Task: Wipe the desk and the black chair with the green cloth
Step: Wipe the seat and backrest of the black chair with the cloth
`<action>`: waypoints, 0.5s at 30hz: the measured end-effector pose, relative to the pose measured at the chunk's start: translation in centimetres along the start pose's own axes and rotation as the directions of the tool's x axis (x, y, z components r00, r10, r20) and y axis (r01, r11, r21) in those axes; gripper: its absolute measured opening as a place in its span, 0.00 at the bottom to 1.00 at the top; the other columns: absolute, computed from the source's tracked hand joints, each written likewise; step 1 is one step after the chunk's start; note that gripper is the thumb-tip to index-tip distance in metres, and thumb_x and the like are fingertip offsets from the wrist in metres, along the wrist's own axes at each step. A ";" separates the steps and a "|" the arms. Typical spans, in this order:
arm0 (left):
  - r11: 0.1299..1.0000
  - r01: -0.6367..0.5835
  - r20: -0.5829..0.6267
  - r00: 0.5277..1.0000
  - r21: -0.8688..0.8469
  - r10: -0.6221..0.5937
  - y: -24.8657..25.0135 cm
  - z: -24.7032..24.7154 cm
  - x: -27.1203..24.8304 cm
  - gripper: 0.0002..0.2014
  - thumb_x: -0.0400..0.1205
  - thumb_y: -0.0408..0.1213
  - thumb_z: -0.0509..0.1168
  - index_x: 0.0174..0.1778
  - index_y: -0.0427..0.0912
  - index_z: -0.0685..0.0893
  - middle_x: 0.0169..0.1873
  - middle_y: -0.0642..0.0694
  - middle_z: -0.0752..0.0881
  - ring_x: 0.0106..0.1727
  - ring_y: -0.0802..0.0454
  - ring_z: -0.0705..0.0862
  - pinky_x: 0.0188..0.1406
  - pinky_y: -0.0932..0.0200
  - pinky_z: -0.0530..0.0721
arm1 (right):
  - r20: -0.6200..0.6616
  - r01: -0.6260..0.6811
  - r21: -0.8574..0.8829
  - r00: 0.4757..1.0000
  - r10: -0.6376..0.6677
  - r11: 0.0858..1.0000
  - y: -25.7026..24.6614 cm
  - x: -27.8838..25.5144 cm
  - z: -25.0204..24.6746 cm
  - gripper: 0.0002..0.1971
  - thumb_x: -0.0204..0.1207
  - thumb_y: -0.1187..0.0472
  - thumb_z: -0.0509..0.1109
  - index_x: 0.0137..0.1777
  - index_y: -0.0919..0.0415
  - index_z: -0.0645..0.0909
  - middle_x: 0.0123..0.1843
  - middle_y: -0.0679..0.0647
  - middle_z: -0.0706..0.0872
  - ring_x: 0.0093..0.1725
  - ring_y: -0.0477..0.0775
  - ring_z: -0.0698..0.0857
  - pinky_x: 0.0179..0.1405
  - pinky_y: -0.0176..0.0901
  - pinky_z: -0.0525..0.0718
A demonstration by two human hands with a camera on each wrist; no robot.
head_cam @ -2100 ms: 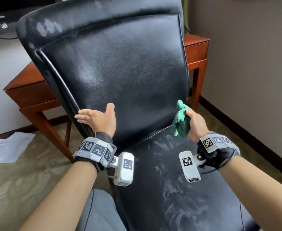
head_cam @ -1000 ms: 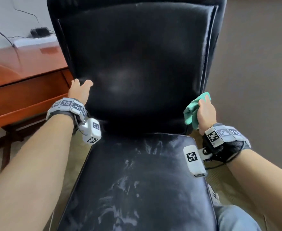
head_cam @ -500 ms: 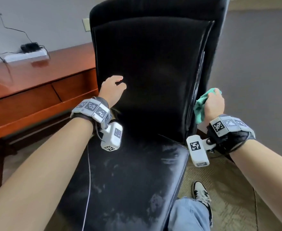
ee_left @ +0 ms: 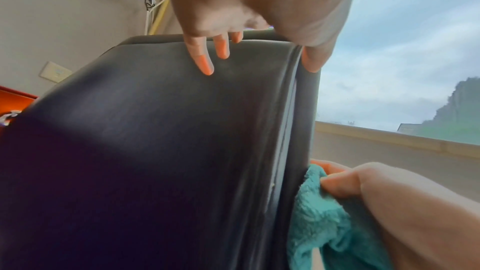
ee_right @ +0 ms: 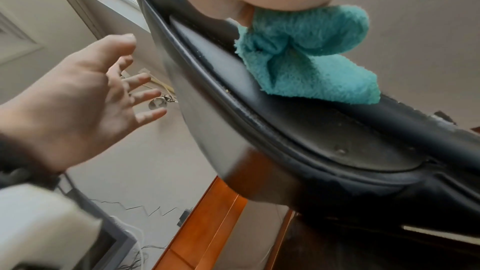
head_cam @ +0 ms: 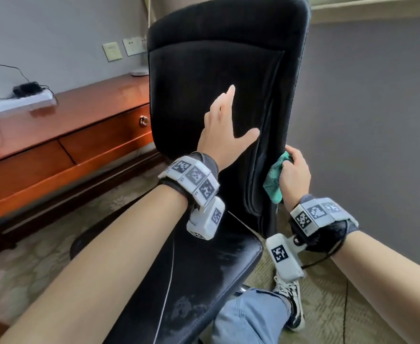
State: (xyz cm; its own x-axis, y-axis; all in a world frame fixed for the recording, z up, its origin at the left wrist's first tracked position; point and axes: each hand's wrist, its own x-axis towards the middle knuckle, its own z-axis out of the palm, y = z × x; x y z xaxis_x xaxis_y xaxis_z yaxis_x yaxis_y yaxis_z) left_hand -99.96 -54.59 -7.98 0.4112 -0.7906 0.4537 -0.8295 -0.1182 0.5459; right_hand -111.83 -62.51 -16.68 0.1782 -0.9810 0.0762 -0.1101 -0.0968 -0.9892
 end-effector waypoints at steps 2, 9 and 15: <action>1.000 -0.002 -0.012 1.000 -0.025 0.002 1.7 0.0 -0.4 0.46 0.77 0.50 0.68 0.84 0.46 0.46 0.80 0.45 0.53 0.78 0.45 0.57 0.66 0.56 0.61 | -0.004 -0.007 0.028 1.000 0.007 1.000 0.0 -1.3 -0.6 0.26 0.74 0.70 0.52 0.68 0.50 0.77 0.66 0.51 0.80 0.65 0.52 0.77 0.70 0.49 0.73; 0.999 -0.038 -0.012 0.999 0.010 0.038 7.5 0.0 -2.6 0.51 0.73 0.53 0.72 0.84 0.46 0.45 0.80 0.43 0.50 0.78 0.42 0.56 0.73 0.45 0.63 | 0.078 -0.012 -0.029 0.997 0.015 0.999 -0.6 -6.1 -3.5 0.28 0.70 0.74 0.51 0.64 0.50 0.77 0.65 0.53 0.80 0.62 0.55 0.78 0.63 0.48 0.77; 0.981 -0.172 -0.102 0.978 0.085 0.180 12.0 -1.8 -3.7 0.50 0.71 0.53 0.72 0.83 0.47 0.49 0.80 0.45 0.51 0.79 0.44 0.55 0.73 0.46 0.62 | 0.253 -0.027 -0.123 0.966 0.057 0.992 -1.9 -9.3 -7.3 0.29 0.71 0.76 0.50 0.63 0.49 0.79 0.55 0.56 0.84 0.50 0.67 0.85 0.41 0.52 0.84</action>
State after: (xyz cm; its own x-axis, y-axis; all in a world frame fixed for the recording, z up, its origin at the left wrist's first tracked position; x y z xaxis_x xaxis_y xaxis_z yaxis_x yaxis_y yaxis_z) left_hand -110.79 -51.99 -1.89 0.2911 -0.7337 0.6139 -0.9169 -0.0309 0.3978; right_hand -120.38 -54.42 -14.56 0.4131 -0.9106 -0.0150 -0.2344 -0.0904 -0.9679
